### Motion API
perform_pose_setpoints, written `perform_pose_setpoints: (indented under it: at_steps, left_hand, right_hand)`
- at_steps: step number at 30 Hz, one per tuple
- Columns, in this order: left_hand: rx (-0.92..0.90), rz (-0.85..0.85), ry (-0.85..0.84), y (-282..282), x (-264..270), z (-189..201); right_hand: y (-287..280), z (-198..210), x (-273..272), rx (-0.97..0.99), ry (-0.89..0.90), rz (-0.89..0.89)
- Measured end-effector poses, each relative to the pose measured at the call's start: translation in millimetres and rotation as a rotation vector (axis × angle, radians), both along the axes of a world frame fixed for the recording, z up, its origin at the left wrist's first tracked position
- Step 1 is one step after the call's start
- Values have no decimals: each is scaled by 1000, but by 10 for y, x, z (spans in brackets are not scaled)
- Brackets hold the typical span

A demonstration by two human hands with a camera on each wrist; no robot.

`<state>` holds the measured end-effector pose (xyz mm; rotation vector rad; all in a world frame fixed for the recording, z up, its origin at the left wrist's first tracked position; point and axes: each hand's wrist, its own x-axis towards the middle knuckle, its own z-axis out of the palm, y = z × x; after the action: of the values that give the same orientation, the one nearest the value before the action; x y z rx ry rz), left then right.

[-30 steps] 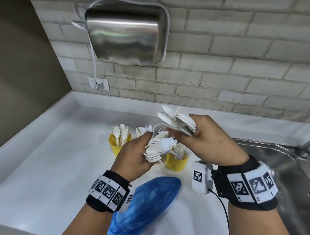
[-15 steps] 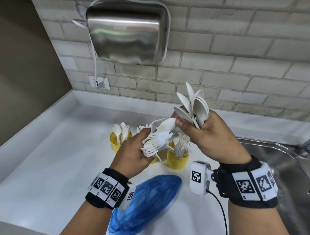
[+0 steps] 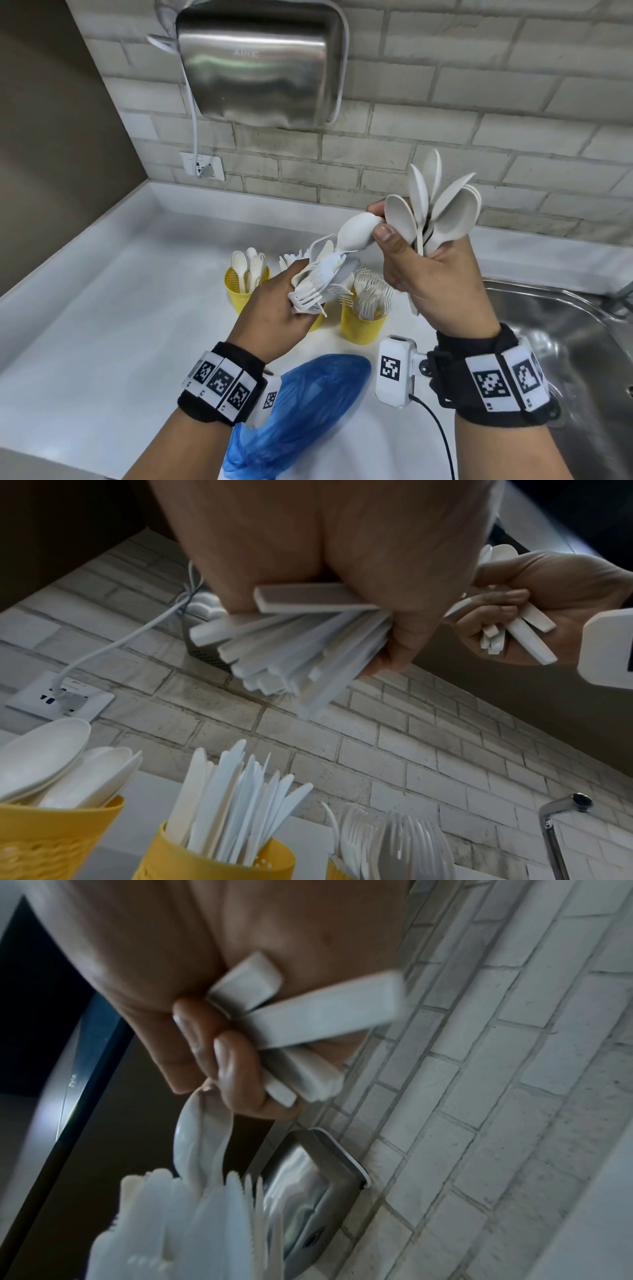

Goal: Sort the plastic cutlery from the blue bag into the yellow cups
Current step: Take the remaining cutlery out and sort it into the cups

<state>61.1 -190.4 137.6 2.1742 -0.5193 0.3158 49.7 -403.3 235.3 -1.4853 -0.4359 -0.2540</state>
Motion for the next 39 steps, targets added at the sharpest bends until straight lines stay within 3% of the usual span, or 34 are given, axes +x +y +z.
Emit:
perform_pose_setpoints:
  at_steps: [8, 16, 21, 27, 35, 39]
  left_hand:
    - [-9, 13, -3, -20, 0, 38]
    - [-16, -9, 14, -36, -14, 52]
    - [-1, -9, 5, -29, -31, 55]
    - [5, -8, 14, -40, -41, 39]
    - [37, -45, -5, -66, -37, 75]
    - [29, -55, 20, -59, -44, 57]
  right_hand:
    - [80, -38, -2, -40, 23, -87]
    - [237, -21, -18, 232, 59, -86]
    - [220, -46, -13, 99, 73, -101]
    - [228, -62, 9, 103, 42, -223]
    - [237, -10, 61, 275, 68, -260]
    - [201, -32, 102, 470, 69, -256]
